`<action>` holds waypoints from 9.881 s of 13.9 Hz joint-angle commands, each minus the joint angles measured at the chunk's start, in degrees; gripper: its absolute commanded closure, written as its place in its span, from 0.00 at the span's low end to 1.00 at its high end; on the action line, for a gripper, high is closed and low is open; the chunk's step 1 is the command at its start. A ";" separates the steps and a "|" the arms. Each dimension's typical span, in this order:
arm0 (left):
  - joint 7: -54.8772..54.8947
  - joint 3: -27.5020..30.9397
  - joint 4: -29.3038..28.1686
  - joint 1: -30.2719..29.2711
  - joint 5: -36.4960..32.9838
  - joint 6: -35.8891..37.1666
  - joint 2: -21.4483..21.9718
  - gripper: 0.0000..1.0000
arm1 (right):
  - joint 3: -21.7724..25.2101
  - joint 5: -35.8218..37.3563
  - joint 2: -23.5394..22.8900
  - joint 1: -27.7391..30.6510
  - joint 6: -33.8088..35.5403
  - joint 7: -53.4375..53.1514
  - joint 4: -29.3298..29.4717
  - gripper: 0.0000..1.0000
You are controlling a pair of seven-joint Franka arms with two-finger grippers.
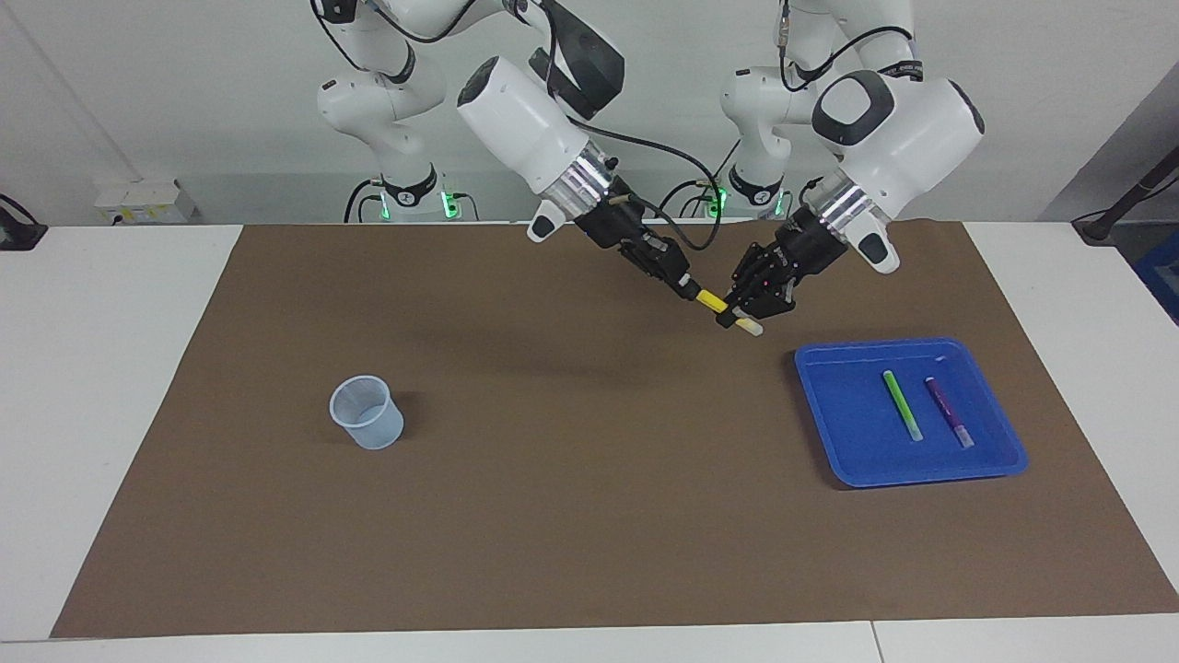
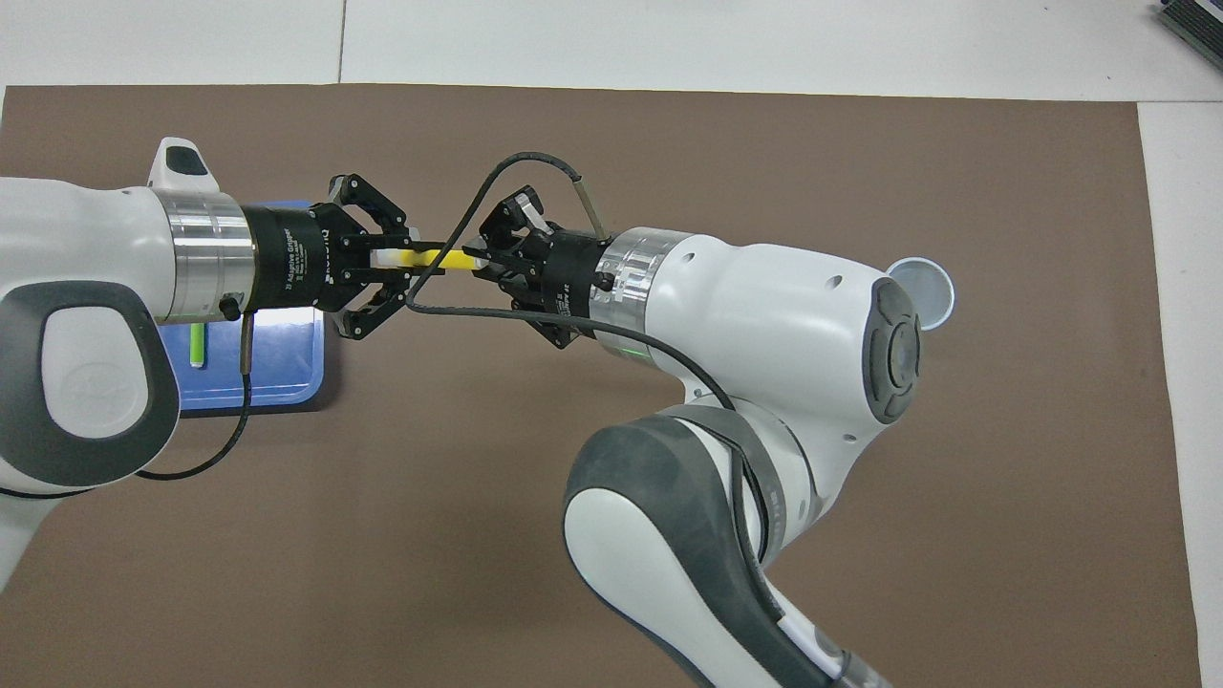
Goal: Right arm passes pens to left for tray arrangement
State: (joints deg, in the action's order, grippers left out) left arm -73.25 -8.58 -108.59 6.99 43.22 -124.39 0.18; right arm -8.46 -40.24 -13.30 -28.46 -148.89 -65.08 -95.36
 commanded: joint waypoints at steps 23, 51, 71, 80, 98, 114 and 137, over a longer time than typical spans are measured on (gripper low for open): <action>55.82 0.84 -8.83 -5.93 -29.75 5.57 4.04 1.00 | 0.55 31.78 10.93 33.12 50.36 55.24 2.55 0.00; 70.27 0.93 -3.38 -13.14 -49.02 -13.16 -18.64 1.00 | 0.38 40.42 13.83 34.44 52.92 62.00 -1.14 0.00; 69.91 0.93 -5.05 -13.75 -49.02 -15.18 -19.96 0.91 | 0.29 39.89 14.09 34.35 53.97 61.83 -1.32 0.00; 70.09 0.93 -4.97 -14.02 -49.02 -15.18 -19.96 0.63 | 0.29 39.89 14.09 34.53 53.53 61.83 -1.49 0.00; 70.26 0.84 1.63 -14.89 -48.94 -13.16 -17.15 0.00 | 0.29 39.89 14.18 34.35 53.35 61.48 -1.49 0.00; 70.00 0.40 0.75 -15.69 -48.76 -10.27 -14.25 0.00 | 0.20 39.89 14.18 33.91 53.97 62.00 -1.23 0.00; 69.56 -0.65 5.93 -13.40 -46.30 28.43 1.93 0.00 | -0.06 39.98 14.27 33.73 54.41 62.09 -1.14 0.00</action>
State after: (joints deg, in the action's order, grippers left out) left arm -3.60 -9.19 -101.95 -5.83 -3.65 -95.44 1.51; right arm -8.23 -0.34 -0.42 4.86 -94.98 -4.37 -95.26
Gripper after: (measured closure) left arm 0.000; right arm 0.000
